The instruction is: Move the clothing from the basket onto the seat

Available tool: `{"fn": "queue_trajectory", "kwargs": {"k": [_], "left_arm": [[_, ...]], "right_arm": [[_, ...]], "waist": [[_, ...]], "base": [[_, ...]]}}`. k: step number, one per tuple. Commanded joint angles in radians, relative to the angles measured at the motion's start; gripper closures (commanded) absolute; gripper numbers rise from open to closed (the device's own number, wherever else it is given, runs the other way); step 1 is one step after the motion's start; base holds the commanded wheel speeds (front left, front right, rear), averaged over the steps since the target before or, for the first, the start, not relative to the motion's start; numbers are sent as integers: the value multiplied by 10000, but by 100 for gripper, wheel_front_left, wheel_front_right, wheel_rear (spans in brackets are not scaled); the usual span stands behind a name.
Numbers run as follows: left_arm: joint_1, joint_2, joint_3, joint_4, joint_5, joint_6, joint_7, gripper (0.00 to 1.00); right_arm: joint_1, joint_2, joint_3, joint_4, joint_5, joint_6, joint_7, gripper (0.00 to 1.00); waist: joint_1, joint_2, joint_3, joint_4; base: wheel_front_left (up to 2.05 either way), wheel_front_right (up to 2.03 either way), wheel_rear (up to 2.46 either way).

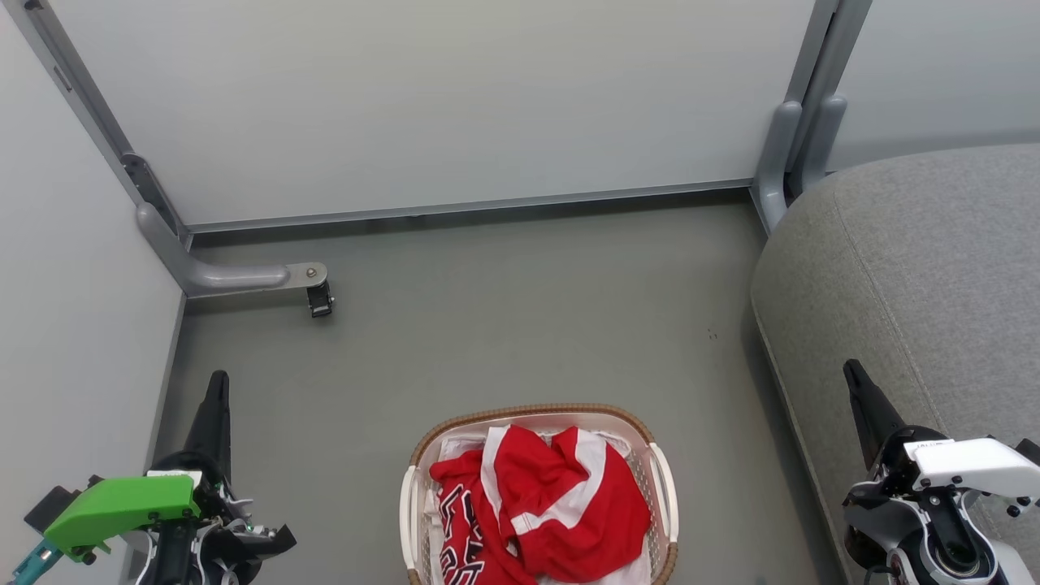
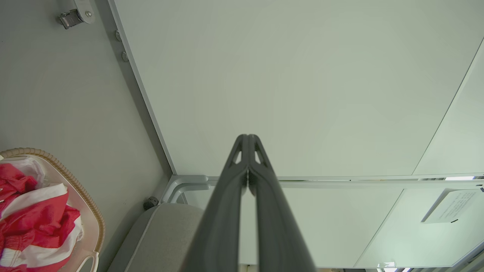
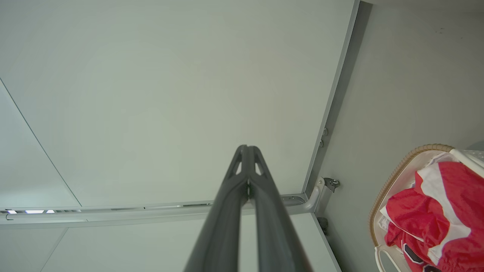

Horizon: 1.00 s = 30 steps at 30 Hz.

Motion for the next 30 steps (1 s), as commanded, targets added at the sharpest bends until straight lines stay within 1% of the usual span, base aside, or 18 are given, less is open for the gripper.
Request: {"fn": "queue_trajectory", "kwargs": {"k": [1, 12, 13, 14, 15, 21, 25, 30], "left_arm": [[118, 68, 18, -12, -29, -35, 30, 100], [118, 68, 18, -12, -29, -36, 30, 100], [3, -9, -2, 34, 4, 2, -6, 0], [10, -23, -8, 124, 8, 2, -15, 100], [34, -46, -12, 230, 6, 6, -14, 0], [-47, 31, -164, 419, 459, 9, -292, 0], [-107, 93, -195, 490, 1303, 7, -488, 0], [-128, 104, -265, 580, 2588, 4, -727, 0]], "right_arm": [[118, -60, -11, -27, 40, 0, 9, 100], [118, -60, -11, -27, 40, 0, 9, 100], [2, 7, 0, 31, -4, 2, -3, 0], [16, 27, 4, 98, -8, 0, -7, 100], [51, 60, 9, 185, -6, -2, -5, 0], [24, -49, 206, 188, -339, -2, -280, 0], [-46, -179, 317, 226, -896, -2, -483, 0], [-106, -248, 390, 245, -1949, -1, -723, 0]], "waist": [[0, -1, 0, 0], [0, -1, 0, 0], [0, -1, 0, 0], [0, -1, 1, 0], [0, -1, 1, 0], [0, -1, 14, 0], [0, -1, 23, 2], [0, -1, 33, 7]], "base": [[0, 0, 0], [0, 0, 0], [0, 0, 0], [0, 0, 0], [0, 0, 0], [0, 0, 0], [0, 0, 0], [0, 0, 0]]}}
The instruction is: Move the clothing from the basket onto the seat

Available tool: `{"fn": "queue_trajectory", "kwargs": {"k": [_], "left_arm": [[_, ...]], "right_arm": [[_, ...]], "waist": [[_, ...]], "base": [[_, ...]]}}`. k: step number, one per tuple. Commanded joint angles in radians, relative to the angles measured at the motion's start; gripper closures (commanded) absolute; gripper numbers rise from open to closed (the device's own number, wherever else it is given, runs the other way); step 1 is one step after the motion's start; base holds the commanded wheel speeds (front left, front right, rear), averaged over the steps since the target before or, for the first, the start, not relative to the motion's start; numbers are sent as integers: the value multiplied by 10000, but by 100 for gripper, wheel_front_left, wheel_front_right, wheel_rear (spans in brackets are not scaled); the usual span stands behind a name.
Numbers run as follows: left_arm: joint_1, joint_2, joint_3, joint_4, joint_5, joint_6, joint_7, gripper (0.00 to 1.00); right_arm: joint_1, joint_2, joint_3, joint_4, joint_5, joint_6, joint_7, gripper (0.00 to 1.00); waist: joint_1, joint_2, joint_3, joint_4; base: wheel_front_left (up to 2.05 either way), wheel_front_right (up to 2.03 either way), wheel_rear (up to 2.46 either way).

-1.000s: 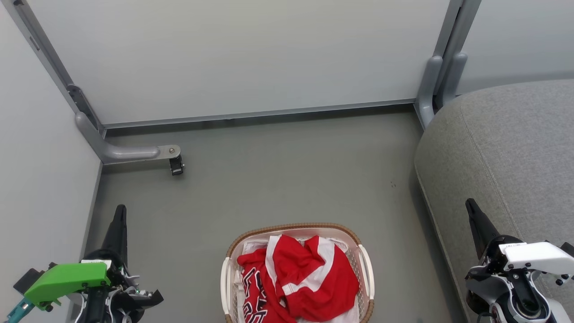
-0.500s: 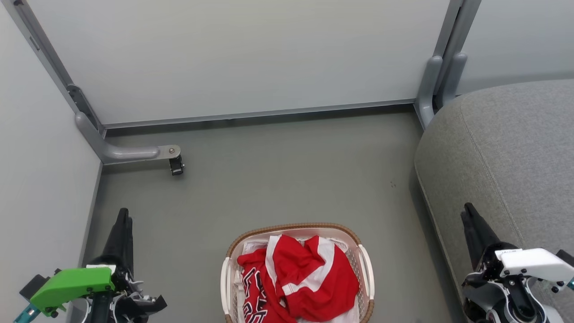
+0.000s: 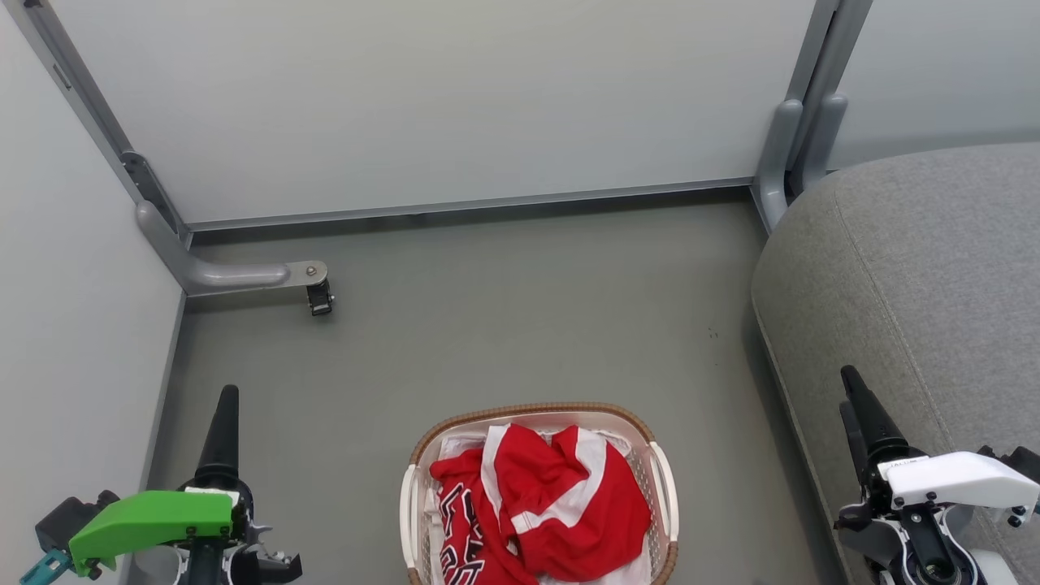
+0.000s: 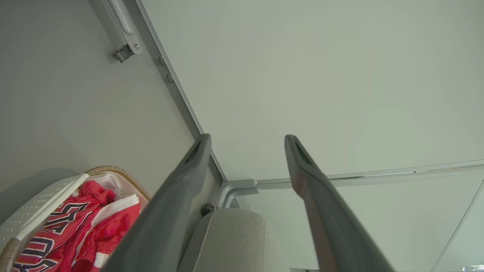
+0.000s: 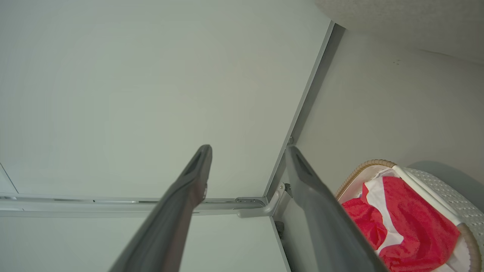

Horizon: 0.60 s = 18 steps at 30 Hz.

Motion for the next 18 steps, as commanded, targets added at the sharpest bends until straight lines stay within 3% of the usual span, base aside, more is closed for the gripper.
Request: {"fn": "queue_trajectory", "kwargs": {"k": [1, 18], "left_arm": [[-285, 117, -56, -91, 563, -23, -124, 0], [-130, 401, -766, 181, 4218, 428, -822, 0]], "right_arm": [[-301, -136, 49, -125, -471, 3, -132, 0], [-317, -253, 455, -67, -4118, 3, -835, 0]], "waist": [[0, -1, 3, 3], [0, -1, 37, 13]], "base": [[0, 0, 0], [0, 0, 0]]}}
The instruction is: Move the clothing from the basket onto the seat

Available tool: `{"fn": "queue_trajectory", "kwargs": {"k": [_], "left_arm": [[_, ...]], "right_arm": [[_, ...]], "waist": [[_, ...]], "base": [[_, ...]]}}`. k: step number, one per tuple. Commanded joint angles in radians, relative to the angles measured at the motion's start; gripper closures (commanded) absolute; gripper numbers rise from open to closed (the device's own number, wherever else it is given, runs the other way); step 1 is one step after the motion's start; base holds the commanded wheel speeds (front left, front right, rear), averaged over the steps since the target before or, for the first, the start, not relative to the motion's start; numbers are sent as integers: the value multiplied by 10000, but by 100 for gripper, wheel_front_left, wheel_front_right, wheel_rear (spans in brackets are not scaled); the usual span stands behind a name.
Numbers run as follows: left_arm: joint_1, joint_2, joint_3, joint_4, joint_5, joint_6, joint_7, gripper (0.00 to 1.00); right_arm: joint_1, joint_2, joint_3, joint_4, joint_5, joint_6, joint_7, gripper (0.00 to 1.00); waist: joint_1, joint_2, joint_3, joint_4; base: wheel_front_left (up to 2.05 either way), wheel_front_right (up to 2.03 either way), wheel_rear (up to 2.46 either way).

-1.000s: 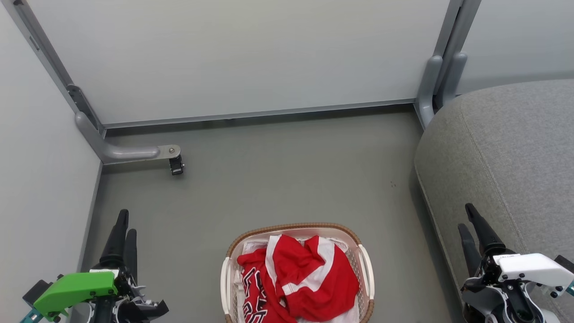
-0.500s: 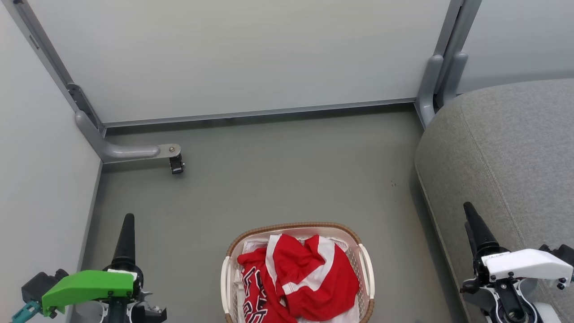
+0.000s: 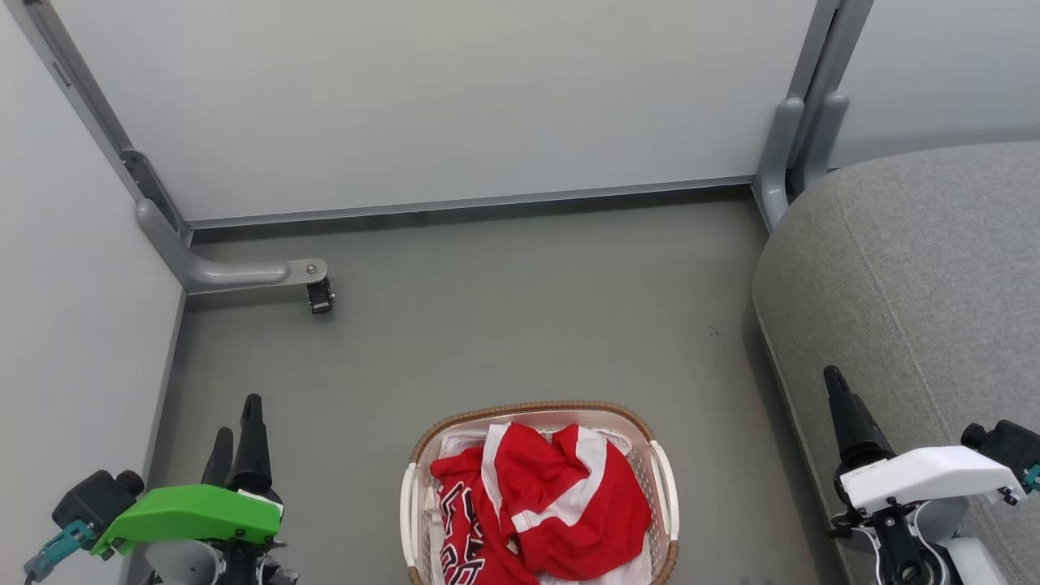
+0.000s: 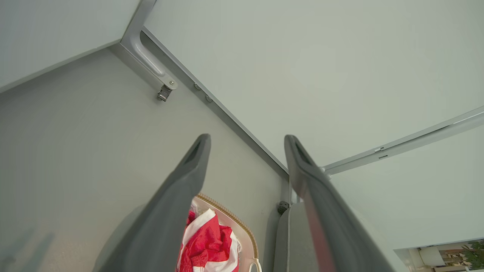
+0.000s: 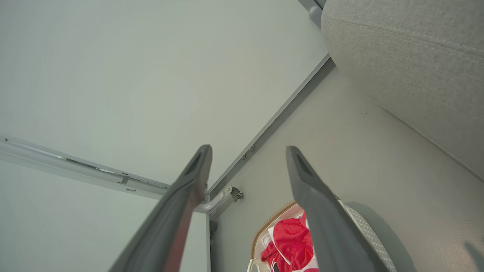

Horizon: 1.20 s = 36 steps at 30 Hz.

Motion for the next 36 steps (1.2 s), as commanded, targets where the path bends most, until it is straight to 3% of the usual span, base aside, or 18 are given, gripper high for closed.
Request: {"fn": "queue_trajectory", "kwargs": {"k": [1, 20, 36], "left_arm": [[-129, 152, -123, -46, 492, 85, -115, 0], [15, 528, -1058, 464, 3077, 865, -760, 0], [85, 648, -1405, 859, 4746, 1104, -1220, 0]], "right_arm": [[-261, -95, 3, -111, -471, 3, -148, 0], [-293, -153, 367, 547, -3752, 4, -792, 0], [-400, -139, 545, 1123, -5600, 4, -1246, 0]], "waist": [[0, -1, 4, 1], [0, -1, 32, 20], [0, -1, 135, -13]], "base": [[0, 0, 0], [0, 0, 0], [0, 0, 0]]}}
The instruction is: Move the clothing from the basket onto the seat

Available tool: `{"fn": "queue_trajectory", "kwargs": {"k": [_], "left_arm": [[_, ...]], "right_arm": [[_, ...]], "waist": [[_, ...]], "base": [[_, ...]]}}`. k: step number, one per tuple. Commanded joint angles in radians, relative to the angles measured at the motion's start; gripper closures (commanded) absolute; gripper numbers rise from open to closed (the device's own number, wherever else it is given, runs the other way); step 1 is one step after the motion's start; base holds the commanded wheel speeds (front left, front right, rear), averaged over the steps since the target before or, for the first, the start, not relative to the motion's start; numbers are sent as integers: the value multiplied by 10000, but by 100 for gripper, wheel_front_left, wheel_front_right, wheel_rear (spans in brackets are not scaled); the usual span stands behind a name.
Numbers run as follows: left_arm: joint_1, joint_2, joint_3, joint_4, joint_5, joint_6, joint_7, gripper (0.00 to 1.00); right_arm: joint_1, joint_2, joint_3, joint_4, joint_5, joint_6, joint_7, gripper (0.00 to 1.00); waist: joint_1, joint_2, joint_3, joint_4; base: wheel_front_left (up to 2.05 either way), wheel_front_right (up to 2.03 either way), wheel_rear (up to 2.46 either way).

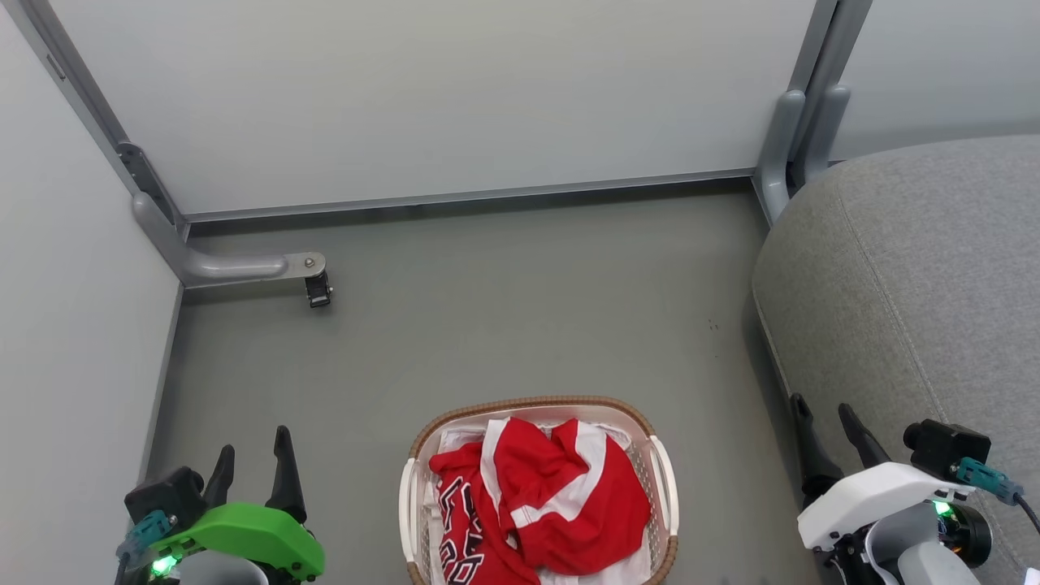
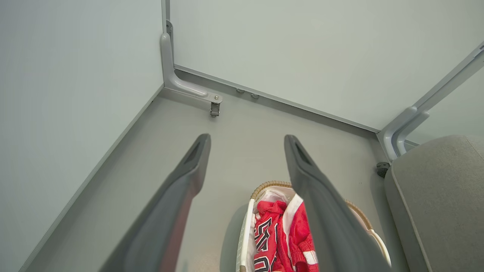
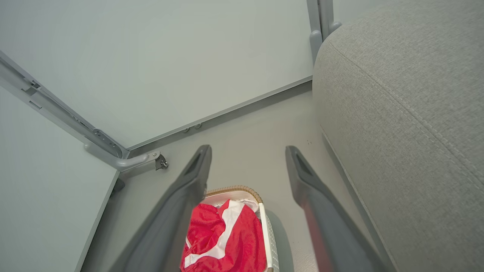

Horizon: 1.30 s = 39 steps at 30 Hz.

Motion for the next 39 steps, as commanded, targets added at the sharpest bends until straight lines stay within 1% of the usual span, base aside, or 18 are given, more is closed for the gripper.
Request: {"fn": "queue_trajectory", "kwargs": {"k": [1, 10, 22, 39], "left_arm": [[23, 117, -30, -22, 326, 64, -117, 0], [52, 103, -140, -3, 1223, 174, -344, 0], [147, 67, -253, -229, 2410, 365, -639, 0], [418, -84, -2, -555, 3733, 613, -970, 0]], "right_arm": [[-245, -69, -31, -7, -310, 2, -105, 0], [-308, -63, 79, 108, -1343, 2, -337, 0], [-335, 124, -192, 49, -2623, 3, -610, 0], [-171, 275, -536, -117, -3773, 2, -957, 0]], "waist": [[0, 0, 24, 2], [0, 0, 149, -16], [0, 0, 193, -64], [0, 0, 176, -67]], "base": [[0, 0, 0], [0, 0, 0], [0, 0, 0], [0, 0, 0]]}}
